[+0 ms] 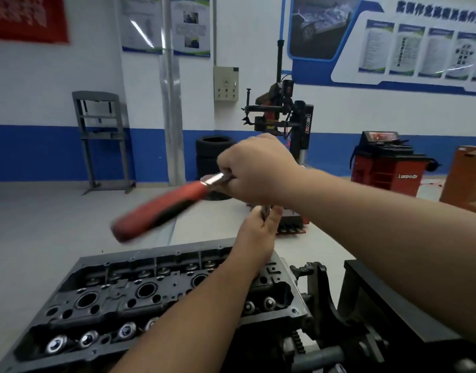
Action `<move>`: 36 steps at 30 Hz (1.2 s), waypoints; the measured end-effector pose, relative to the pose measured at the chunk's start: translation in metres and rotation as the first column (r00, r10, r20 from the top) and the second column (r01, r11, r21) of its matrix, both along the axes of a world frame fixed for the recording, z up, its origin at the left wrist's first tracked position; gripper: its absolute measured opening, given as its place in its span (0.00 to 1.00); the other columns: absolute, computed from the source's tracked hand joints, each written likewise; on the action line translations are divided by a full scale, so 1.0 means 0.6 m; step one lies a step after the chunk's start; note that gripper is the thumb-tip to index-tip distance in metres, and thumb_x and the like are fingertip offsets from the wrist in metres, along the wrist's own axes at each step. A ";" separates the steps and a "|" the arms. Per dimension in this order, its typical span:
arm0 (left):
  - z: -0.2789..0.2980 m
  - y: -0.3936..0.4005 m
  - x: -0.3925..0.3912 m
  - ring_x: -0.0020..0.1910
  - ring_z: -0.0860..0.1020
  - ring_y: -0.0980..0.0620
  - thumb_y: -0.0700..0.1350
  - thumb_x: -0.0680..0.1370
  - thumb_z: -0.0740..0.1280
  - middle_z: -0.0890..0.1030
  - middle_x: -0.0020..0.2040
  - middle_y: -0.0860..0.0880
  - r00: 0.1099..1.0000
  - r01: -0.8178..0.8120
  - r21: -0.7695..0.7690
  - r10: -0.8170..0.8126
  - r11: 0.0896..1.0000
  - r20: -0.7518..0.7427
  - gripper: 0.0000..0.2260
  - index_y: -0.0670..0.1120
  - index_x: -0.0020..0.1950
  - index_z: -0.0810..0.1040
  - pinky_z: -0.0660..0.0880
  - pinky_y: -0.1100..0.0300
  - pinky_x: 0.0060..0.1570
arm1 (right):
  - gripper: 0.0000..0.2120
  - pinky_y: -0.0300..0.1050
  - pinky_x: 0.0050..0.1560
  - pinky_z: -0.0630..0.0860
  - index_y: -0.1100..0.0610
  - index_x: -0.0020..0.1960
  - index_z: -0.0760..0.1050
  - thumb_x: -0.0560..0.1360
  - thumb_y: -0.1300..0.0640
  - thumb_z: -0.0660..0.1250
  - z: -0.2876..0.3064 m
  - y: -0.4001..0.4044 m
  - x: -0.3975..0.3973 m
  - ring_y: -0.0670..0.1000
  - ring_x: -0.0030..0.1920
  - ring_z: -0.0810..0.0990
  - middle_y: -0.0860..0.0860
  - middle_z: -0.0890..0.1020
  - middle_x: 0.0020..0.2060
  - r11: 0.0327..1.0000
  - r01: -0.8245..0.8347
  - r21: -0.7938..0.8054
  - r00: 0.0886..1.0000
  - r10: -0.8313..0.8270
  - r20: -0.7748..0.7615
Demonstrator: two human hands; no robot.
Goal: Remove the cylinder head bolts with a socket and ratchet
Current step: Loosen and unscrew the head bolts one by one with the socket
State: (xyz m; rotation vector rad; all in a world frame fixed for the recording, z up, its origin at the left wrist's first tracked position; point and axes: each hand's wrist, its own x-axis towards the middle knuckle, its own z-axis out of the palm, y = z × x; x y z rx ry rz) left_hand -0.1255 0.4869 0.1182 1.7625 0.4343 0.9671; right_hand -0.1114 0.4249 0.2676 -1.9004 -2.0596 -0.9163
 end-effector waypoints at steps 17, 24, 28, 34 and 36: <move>0.003 -0.005 -0.003 0.30 0.68 0.54 0.68 0.78 0.62 0.70 0.31 0.52 0.991 0.121 -0.050 -0.117 0.991 0.069 0.24 0.46 0.43 0.70 0.70 0.52 0.33 | 0.08 0.53 0.73 0.61 0.56 0.56 0.81 0.80 0.57 0.65 0.006 -0.046 0.039 0.57 0.71 0.69 0.55 0.77 0.67 0.985 -0.108 -0.134 0.983 0.086 -0.164; -0.001 0.004 0.004 0.27 0.71 0.56 0.55 0.84 0.63 0.73 0.28 0.54 0.994 0.093 -0.129 -0.086 0.987 0.064 0.15 0.46 0.43 0.73 0.70 0.61 0.30 | 0.14 0.48 0.72 0.70 0.37 0.66 0.74 0.81 0.41 0.60 -0.057 -0.090 0.078 0.42 0.71 0.71 0.45 0.67 0.76 0.955 -0.235 0.181 0.452 0.272 -0.849; -0.004 0.005 0.002 0.28 0.73 0.56 0.61 0.79 0.64 0.76 0.29 0.53 0.995 0.092 -0.059 -0.090 0.994 0.042 0.17 0.50 0.39 0.73 0.70 0.65 0.29 | 0.22 0.61 0.69 0.71 0.53 0.69 0.74 0.82 0.40 0.58 -0.086 -0.076 0.068 0.57 0.62 0.82 0.56 0.83 0.60 0.881 -0.029 0.473 -0.477 0.403 -0.781; -0.004 0.004 0.001 0.30 0.71 0.54 0.67 0.74 0.67 0.74 0.30 0.53 0.992 0.126 -0.103 -0.122 0.987 0.042 0.17 0.55 0.36 0.73 0.68 0.62 0.28 | 0.17 0.52 0.52 0.76 0.55 0.58 0.80 0.82 0.45 0.61 -0.029 -0.081 0.037 0.53 0.50 0.83 0.53 0.86 0.50 0.975 0.181 0.129 -0.478 0.202 -0.855; -0.005 0.006 0.002 0.29 0.70 0.53 0.65 0.76 0.66 0.73 0.30 0.53 0.991 0.126 -0.109 -0.121 0.986 0.051 0.16 0.55 0.36 0.72 0.68 0.60 0.28 | 0.14 0.48 0.40 0.77 0.58 0.49 0.81 0.80 0.48 0.64 -0.020 -0.101 0.033 0.52 0.41 0.83 0.53 0.85 0.43 0.990 0.140 -0.027 -0.042 -0.021 -0.999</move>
